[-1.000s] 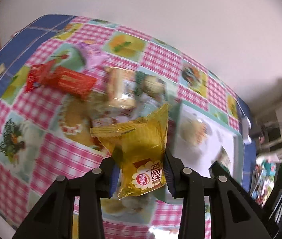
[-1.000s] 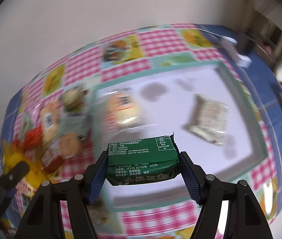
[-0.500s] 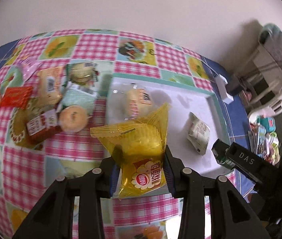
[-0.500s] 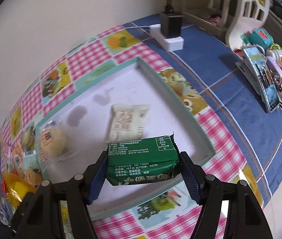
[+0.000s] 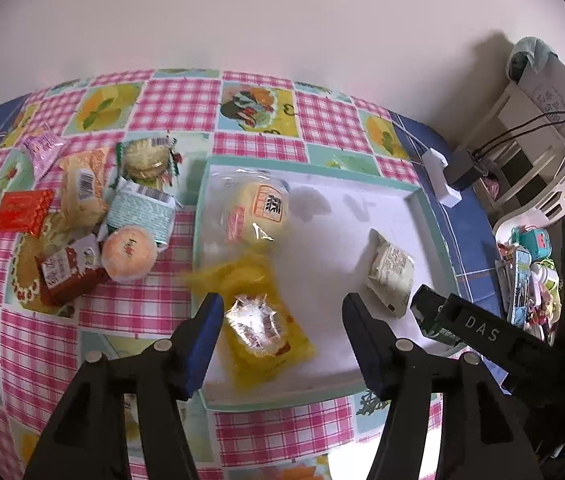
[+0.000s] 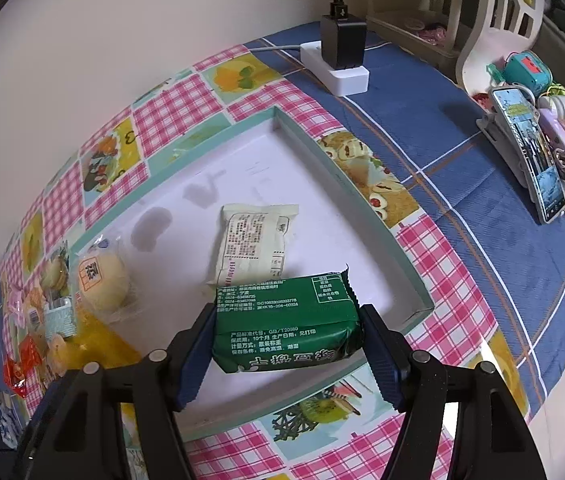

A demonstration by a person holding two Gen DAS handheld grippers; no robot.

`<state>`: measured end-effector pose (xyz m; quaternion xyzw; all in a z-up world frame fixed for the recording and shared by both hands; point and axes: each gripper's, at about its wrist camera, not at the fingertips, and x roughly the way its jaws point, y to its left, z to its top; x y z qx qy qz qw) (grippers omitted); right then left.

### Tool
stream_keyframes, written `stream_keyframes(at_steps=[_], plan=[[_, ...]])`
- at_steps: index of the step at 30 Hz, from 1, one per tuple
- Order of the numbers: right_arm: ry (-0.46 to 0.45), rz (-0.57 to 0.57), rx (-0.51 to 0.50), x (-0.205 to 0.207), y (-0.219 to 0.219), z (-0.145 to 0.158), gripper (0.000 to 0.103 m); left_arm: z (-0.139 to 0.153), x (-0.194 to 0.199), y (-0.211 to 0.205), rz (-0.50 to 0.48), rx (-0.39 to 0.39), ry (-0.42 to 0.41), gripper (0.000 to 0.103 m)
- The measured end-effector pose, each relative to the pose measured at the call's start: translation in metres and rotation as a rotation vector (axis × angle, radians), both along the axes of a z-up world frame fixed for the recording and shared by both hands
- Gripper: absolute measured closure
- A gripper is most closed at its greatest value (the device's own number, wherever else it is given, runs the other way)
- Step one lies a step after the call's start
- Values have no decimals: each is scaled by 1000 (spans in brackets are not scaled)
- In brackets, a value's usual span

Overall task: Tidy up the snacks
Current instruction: 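Drop the yellow bag into the tray with the left tool while the right tool releases the green packet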

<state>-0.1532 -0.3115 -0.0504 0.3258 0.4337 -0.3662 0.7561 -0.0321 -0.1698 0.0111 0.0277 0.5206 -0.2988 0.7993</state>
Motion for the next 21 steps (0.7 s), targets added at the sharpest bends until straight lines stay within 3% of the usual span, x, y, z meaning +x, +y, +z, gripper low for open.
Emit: stream_keyframes(at_steps=[2,6,9,16,21], plan=[[4,12,1,2,2,0,30,2,3,3,24,12,-1,33],[-4,46,29,8,3,-4,28,2,9,13,81,40,-3,31],[-8,70,26,12,6,-4,25,1,16,24,132,58,2,21],[-44,110,9,19,14,3,8,-2,32,55,279,85,21,20],[-46,149,4,28,24,3,6,-9,49,88,407,124,45,20]])
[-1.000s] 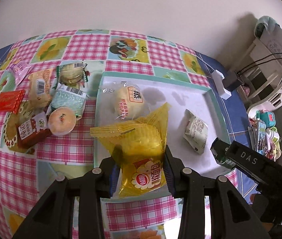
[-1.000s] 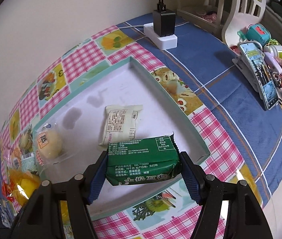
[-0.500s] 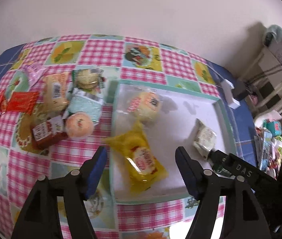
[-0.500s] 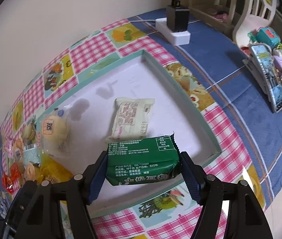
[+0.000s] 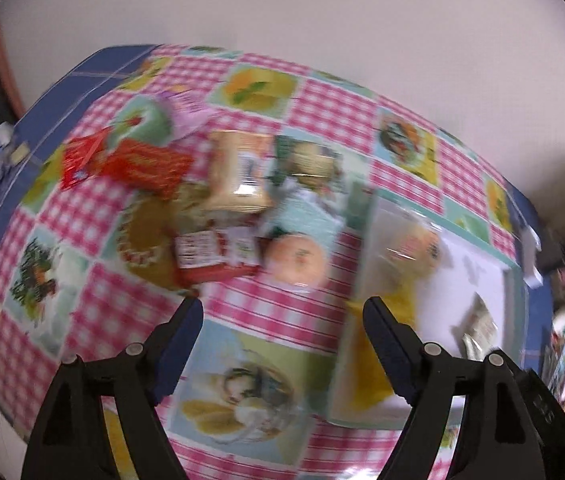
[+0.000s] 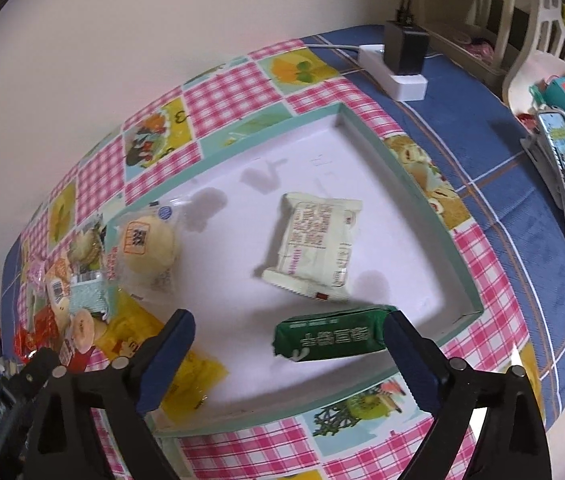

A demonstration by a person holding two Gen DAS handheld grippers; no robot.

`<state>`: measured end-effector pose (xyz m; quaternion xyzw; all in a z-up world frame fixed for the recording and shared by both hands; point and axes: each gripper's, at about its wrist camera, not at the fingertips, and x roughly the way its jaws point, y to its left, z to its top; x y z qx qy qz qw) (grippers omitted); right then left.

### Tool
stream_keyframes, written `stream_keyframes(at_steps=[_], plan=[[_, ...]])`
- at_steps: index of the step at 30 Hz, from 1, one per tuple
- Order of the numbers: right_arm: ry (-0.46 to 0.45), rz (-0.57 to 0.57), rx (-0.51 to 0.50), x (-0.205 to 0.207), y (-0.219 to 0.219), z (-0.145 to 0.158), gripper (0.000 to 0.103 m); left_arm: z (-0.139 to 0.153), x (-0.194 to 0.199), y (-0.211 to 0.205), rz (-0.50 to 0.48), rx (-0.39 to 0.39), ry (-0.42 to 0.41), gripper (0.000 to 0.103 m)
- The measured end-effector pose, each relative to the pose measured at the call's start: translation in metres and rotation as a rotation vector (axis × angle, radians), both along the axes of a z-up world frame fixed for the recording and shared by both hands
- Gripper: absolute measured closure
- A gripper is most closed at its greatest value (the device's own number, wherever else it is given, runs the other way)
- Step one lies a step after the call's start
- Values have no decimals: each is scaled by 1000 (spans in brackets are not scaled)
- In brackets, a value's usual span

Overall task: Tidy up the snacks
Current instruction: 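Drop the yellow bag into the tray with the left tool while the right tool releases the green packet, then move both open tools back over the snack pile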

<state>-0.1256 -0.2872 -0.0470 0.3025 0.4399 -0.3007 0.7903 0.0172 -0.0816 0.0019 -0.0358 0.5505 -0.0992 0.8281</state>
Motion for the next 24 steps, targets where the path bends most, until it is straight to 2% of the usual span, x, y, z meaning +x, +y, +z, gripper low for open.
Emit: stream_keyframes(at_steps=[4,6,13,16,24], plan=[[-5,55,-21,11,15,3,5,-5,12,26,75,28,9,18],[-16,84,-24,18,23,5,4,-6,20,42,103,32,12,8],[-53,164,-23,39,51,8,0,-5,38,87,175,64,-1,8],[-70,203,-7,50,63,7,0,-8,43,104,213,53,4,2],[-113,276,-6,76,97,10,0,-12,50,142,303,5,-23,2]])
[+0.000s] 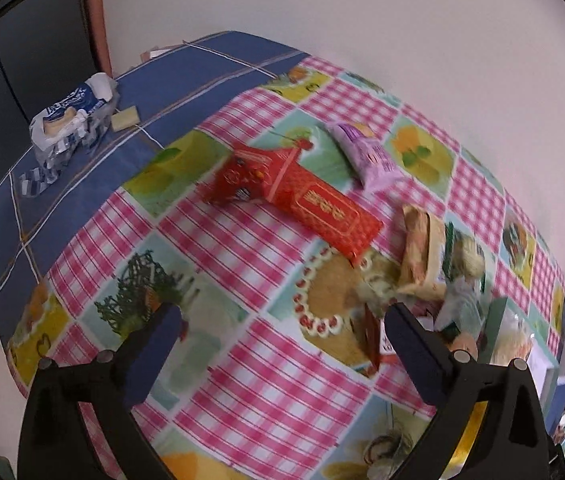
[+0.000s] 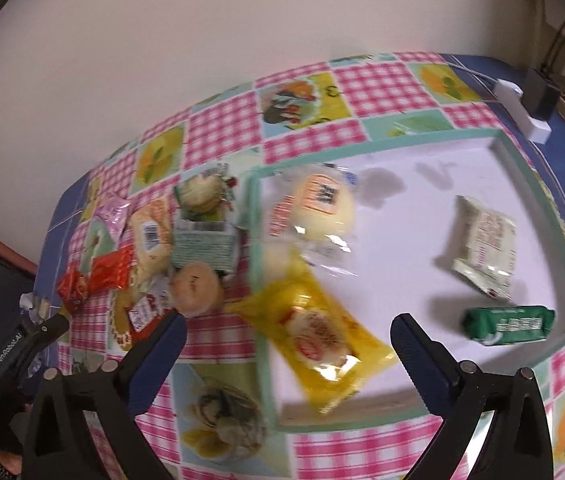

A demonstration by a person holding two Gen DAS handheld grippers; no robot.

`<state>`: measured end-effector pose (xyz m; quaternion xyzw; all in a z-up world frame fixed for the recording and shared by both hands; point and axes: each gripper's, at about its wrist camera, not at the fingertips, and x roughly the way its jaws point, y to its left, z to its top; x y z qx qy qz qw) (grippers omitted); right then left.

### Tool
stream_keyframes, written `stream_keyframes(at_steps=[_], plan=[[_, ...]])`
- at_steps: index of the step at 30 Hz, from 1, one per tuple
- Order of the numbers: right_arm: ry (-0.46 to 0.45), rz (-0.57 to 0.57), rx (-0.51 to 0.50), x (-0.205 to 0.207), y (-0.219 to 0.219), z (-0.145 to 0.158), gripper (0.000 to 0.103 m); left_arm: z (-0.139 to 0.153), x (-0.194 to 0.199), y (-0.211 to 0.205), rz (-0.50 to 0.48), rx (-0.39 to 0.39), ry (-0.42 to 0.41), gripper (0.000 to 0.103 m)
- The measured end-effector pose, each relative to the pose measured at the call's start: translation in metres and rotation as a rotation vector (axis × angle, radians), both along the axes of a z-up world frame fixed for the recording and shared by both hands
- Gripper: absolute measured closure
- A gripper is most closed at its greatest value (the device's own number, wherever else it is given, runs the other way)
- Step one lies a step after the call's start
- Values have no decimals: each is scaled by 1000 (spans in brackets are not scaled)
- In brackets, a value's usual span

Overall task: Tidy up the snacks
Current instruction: 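Move both open tools back over the snack pile, then grasp the orange cup with the right tool while the left tool nears the milk packet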

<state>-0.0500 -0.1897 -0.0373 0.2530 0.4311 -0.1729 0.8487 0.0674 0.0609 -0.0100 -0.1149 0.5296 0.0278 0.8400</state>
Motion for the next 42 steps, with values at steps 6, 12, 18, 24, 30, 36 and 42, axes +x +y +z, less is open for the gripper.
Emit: stream_keyframes(at_steps=[6,12,18,24,30,36,42], plan=[[-14,85,-24,20,21,3,0,-7,6,-2,-20,-40,6,1],[-18,141,-94,37,33,7,0,-17,11,-22,-73,-70,44,2],[-15,177,-111,55,43,5,2,-36,21,-34,-88,-149,116,2],[21,206,-117,74,50,-5,16,-49,32,-45,-96,-175,153,3],[59,233,-131,89,54,-18,28,-56,43,-47,-81,-195,173,3],[95,252,-132,98,58,-31,37,-62,51,-53,-95,-216,191,3],[127,244,-131,99,54,-41,48,-63,54,-72,-156,-227,191,3]])
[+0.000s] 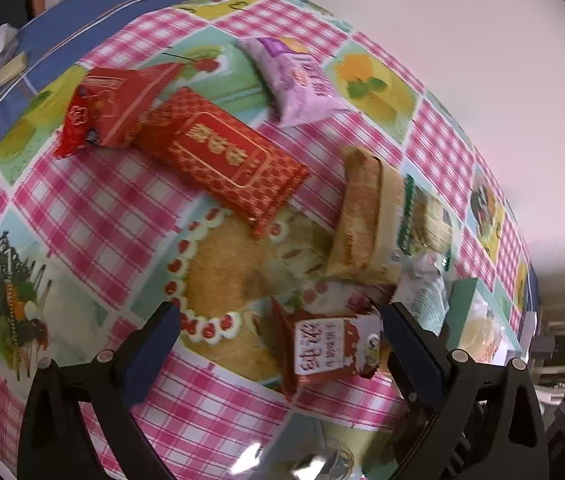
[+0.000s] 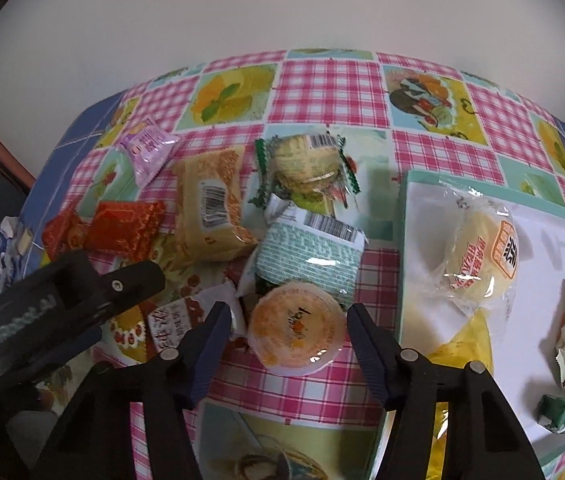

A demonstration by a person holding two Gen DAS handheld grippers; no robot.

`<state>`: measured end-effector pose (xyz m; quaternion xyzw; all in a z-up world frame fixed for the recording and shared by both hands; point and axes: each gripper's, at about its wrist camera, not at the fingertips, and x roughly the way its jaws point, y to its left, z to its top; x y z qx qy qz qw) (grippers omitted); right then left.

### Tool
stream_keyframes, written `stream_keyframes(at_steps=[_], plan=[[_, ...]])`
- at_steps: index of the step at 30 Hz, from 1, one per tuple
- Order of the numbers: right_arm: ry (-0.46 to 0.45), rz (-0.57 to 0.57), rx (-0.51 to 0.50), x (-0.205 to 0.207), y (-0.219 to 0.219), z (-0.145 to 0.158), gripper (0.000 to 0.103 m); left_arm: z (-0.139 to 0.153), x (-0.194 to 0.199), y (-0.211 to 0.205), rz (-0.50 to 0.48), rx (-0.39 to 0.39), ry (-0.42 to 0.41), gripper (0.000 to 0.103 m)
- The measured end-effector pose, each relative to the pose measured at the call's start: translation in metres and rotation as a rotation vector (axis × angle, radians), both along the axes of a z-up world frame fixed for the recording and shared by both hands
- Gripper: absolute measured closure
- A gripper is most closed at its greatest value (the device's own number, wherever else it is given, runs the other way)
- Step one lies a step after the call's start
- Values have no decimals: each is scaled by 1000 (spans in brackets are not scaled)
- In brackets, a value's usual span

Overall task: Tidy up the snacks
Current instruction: 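Grasp the orange cup with the right tool while the left tool nears the milk packet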

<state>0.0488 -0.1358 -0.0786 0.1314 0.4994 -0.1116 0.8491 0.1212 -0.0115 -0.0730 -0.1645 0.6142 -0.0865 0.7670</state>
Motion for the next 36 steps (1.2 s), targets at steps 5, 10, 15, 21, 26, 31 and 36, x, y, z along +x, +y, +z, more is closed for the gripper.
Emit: stream_keyframes(at_steps=[5,10,15,21,26,31,36], plan=[[4,-8,16,-2,-4,-2,53,-4,-1,-16,-45,-13,16,3],[4,-16,31,-5,-9,-4,53,-13,-1,-34,-82,-10,43,3],[18,-17,14,-6,-9,-7,53,-21,-3,-52,-119,34,54,3],[25,-8,2,-5,-8,-9,53,-26,4,-59,-113,94,53,3],[21,-12,12,-6,-9,-10,53,-26,4,-43,-106,113,52,3],[21,-12,13,-6,-9,-10,53,-25,2,-25,-89,118,56,3],[20,-13,15,-6,-9,-10,53,-24,2,-5,-64,115,62,3]])
